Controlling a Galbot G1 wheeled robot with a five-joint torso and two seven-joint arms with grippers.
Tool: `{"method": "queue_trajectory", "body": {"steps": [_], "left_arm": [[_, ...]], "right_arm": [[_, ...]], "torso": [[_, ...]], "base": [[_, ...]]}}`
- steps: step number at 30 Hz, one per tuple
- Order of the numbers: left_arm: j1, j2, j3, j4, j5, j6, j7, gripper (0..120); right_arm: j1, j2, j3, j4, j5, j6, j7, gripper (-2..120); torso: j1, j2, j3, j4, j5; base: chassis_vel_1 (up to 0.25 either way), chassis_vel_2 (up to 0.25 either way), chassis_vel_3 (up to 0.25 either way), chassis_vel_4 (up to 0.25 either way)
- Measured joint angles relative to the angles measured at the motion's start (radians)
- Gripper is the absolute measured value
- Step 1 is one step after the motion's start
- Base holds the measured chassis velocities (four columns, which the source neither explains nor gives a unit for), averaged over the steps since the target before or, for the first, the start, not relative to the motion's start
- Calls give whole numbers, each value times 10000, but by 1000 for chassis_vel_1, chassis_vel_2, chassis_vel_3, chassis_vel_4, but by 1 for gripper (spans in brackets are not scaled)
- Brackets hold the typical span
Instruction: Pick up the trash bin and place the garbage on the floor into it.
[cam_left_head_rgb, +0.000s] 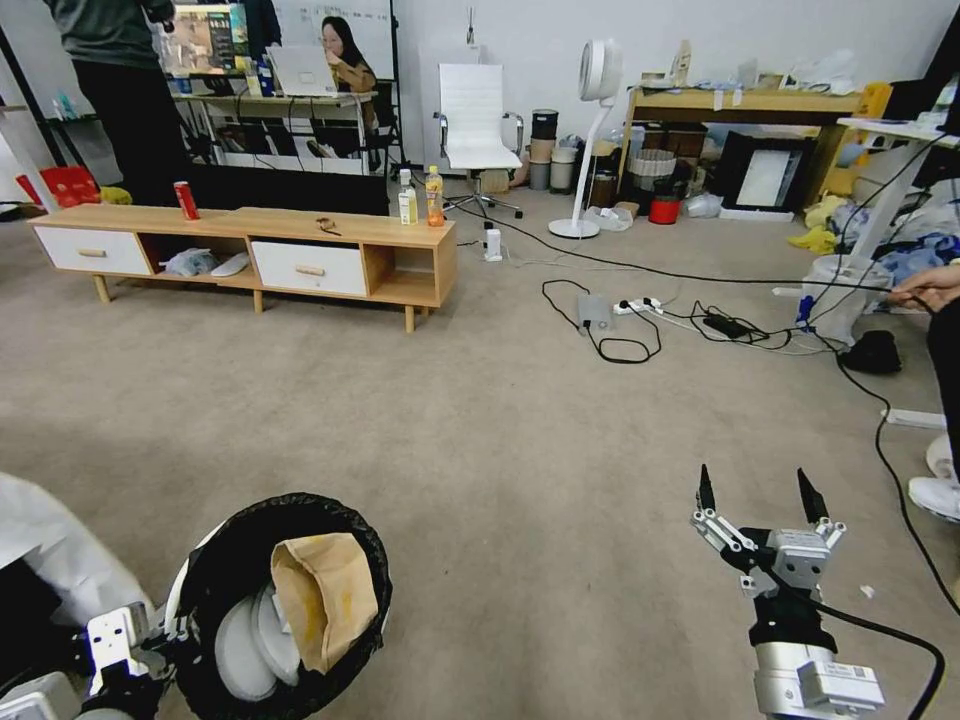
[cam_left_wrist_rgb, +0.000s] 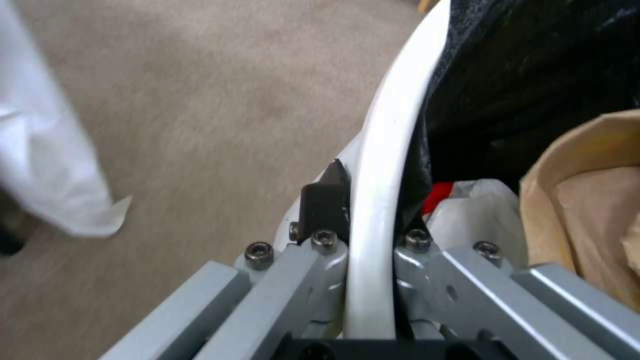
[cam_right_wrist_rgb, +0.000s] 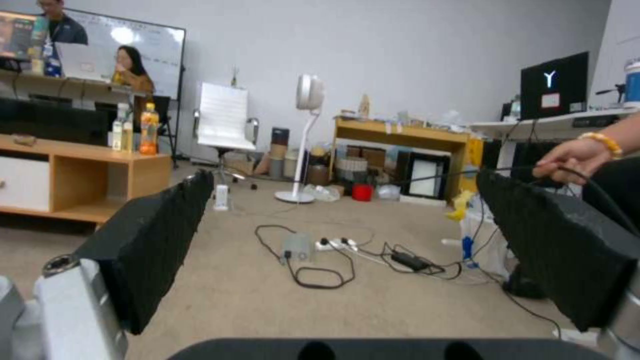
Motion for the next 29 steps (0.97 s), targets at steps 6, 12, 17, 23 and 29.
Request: {"method": "queue_trajectory", "body": {"steps": [6, 12, 17, 23, 29], "left_arm": [[4, -7, 1, 18, 8, -43, 4, 1], [-8, -27, 18, 50, 26, -56, 13, 1], [-27, -28, 16, 63, 31, -58, 17, 1], [-48, -34, 12, 103, 38, -58, 20, 1], [-76, -39, 17, 130, 47, -58, 24, 1]], "right_arm": [[6, 4, 5, -49, -9, 35, 0, 100], [32, -4, 3, -97, -5, 92, -1, 100], [61, -9, -7, -128, 14, 113, -8, 100], [119, -12, -14, -174, 33, 114, -12, 100], [167, -17, -5, -195, 45, 114, -20, 100]], "torso": [[1, 0, 0, 0, -6], [1, 0, 1, 0, -4], [0, 1, 1, 2, -3], [0, 2, 0, 1, -3], [0, 2, 0, 0, -3]], "base": [[-225, 226, 227, -222], [-180, 164, 183, -175], [-50, 33, 37, -42], [0, 0, 0, 0], [0, 0, 0, 0]]}}
